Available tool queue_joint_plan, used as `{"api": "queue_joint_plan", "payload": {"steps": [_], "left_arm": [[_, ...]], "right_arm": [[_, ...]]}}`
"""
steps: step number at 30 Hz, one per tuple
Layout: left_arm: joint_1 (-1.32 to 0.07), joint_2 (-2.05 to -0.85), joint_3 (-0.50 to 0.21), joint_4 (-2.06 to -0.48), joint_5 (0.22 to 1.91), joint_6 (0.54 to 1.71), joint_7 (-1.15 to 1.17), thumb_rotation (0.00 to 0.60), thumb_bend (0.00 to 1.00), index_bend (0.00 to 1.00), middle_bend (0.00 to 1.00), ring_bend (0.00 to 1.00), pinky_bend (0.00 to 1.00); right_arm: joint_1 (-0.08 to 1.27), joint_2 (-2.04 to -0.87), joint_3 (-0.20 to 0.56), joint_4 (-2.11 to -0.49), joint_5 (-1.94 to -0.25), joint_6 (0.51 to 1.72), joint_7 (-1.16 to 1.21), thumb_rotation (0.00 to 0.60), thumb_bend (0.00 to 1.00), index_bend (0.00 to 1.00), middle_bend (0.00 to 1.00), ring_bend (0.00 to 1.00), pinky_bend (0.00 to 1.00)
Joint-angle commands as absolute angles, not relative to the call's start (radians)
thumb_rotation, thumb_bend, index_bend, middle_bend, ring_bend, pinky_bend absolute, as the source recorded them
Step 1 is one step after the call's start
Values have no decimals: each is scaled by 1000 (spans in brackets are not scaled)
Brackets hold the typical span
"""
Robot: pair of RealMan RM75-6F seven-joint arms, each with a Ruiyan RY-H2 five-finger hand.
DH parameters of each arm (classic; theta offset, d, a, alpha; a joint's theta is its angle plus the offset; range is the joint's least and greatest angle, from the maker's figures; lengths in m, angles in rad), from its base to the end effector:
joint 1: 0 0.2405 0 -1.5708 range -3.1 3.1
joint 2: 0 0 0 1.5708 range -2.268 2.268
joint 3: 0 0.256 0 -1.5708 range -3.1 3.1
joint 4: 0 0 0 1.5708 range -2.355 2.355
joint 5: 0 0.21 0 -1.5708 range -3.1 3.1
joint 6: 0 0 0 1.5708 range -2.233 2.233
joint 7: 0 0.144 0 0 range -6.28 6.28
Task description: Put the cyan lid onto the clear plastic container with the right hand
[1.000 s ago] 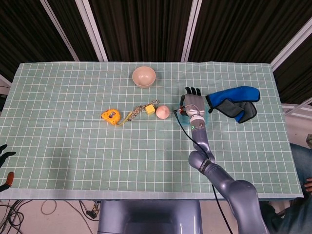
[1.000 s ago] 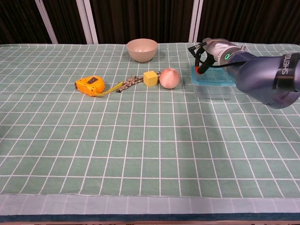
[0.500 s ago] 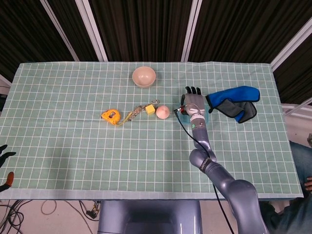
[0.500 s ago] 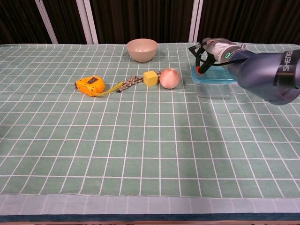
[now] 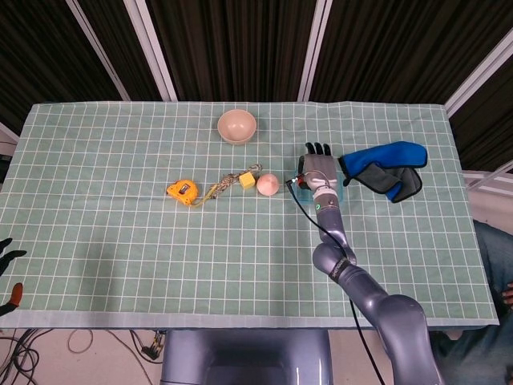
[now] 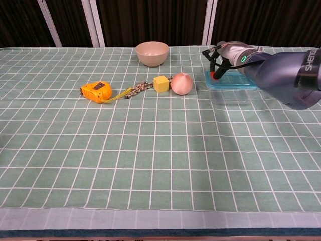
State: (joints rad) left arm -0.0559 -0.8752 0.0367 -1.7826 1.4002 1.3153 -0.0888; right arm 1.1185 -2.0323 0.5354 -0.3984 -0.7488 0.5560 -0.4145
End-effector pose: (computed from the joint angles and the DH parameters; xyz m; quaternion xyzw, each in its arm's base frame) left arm -0.3275 0.1467 0.1937 -0.5841 -0.4959 -0.2887 0.5741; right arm -0.1450 -0.4908 -0.0556 0.6319 -0.4648 0.2921 0.5472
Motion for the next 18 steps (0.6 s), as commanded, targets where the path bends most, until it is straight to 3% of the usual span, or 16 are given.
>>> {"api": "queue_joint_plan", "payload": {"steps": [1,18], "left_arm": [[-56,-875,37,-1783,1401,1315,-89,600,517,205,0,0,0],[-55,-876,37,-1782,1403,1318,-90,600,517,208,0,0,0]], "right_arm": [[1119,-2029,532,-399,-741,554,-433,600,431,738,126,14,0],[1106,-2015,529,-420,-679,554,-526,600,423,737,119,3,0]]}}
